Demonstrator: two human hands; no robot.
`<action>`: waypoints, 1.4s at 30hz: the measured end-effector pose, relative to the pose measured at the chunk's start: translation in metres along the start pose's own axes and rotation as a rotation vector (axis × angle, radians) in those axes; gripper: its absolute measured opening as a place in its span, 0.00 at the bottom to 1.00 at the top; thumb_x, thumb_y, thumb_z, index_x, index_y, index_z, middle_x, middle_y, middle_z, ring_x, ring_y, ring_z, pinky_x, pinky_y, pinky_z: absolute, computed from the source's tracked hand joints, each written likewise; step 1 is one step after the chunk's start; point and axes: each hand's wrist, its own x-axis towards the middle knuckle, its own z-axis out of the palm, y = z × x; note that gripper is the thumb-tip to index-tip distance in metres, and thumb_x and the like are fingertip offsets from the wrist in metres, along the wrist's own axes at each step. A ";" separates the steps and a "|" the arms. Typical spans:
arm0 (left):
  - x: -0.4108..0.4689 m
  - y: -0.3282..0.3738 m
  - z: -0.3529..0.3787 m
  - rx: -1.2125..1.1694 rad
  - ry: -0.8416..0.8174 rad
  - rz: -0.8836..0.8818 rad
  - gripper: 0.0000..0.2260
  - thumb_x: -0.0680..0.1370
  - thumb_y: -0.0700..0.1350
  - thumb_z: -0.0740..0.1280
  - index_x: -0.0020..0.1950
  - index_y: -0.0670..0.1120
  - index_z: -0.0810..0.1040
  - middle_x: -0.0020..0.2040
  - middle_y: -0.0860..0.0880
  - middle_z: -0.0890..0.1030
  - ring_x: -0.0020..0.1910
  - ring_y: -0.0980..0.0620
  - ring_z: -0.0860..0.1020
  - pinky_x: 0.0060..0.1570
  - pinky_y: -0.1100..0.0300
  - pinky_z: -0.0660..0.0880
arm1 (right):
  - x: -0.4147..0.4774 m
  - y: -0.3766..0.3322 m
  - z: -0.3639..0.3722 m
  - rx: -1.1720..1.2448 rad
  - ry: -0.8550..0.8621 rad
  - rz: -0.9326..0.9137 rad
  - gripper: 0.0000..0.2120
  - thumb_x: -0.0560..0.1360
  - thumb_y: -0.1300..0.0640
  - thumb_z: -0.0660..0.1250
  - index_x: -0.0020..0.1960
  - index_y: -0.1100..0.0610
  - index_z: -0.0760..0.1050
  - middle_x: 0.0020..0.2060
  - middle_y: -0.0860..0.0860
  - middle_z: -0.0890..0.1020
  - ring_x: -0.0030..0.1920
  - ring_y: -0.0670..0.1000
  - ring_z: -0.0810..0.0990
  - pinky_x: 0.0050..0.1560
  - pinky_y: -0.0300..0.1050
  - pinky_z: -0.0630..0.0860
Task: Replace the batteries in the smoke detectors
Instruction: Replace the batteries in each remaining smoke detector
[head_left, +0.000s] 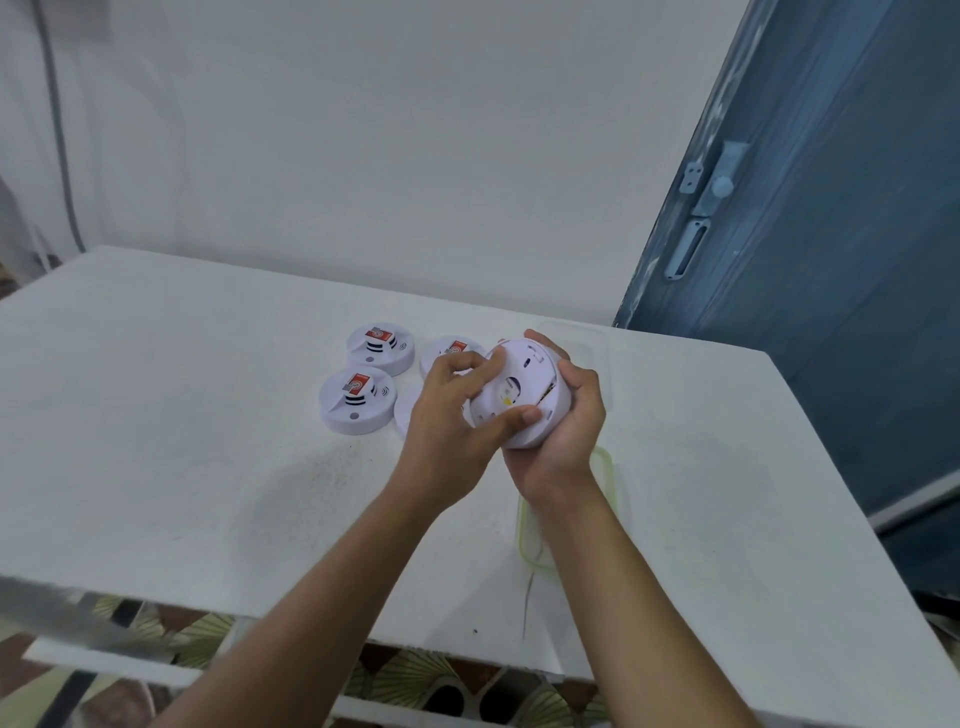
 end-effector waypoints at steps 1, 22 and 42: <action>-0.001 -0.002 0.000 -0.001 -0.004 0.014 0.30 0.69 0.56 0.76 0.69 0.53 0.74 0.63 0.54 0.70 0.65 0.58 0.69 0.63 0.59 0.72 | 0.000 0.000 -0.001 0.007 0.011 0.013 0.17 0.78 0.51 0.55 0.56 0.55 0.79 0.47 0.56 0.85 0.48 0.55 0.84 0.50 0.49 0.79; 0.004 -0.016 -0.008 0.211 -0.208 0.138 0.32 0.72 0.58 0.70 0.75 0.51 0.67 0.63 0.55 0.66 0.66 0.54 0.66 0.64 0.57 0.68 | 0.003 -0.004 -0.013 -0.012 0.084 0.224 0.19 0.76 0.47 0.56 0.45 0.53 0.84 0.44 0.54 0.84 0.45 0.55 0.81 0.45 0.47 0.73; 0.024 0.018 -0.026 0.183 -0.233 -0.020 0.30 0.64 0.54 0.80 0.64 0.52 0.76 0.55 0.56 0.77 0.50 0.63 0.76 0.49 0.71 0.72 | 0.010 -0.014 -0.014 -0.070 0.068 0.256 0.23 0.78 0.46 0.53 0.53 0.59 0.82 0.56 0.61 0.83 0.60 0.62 0.79 0.63 0.55 0.71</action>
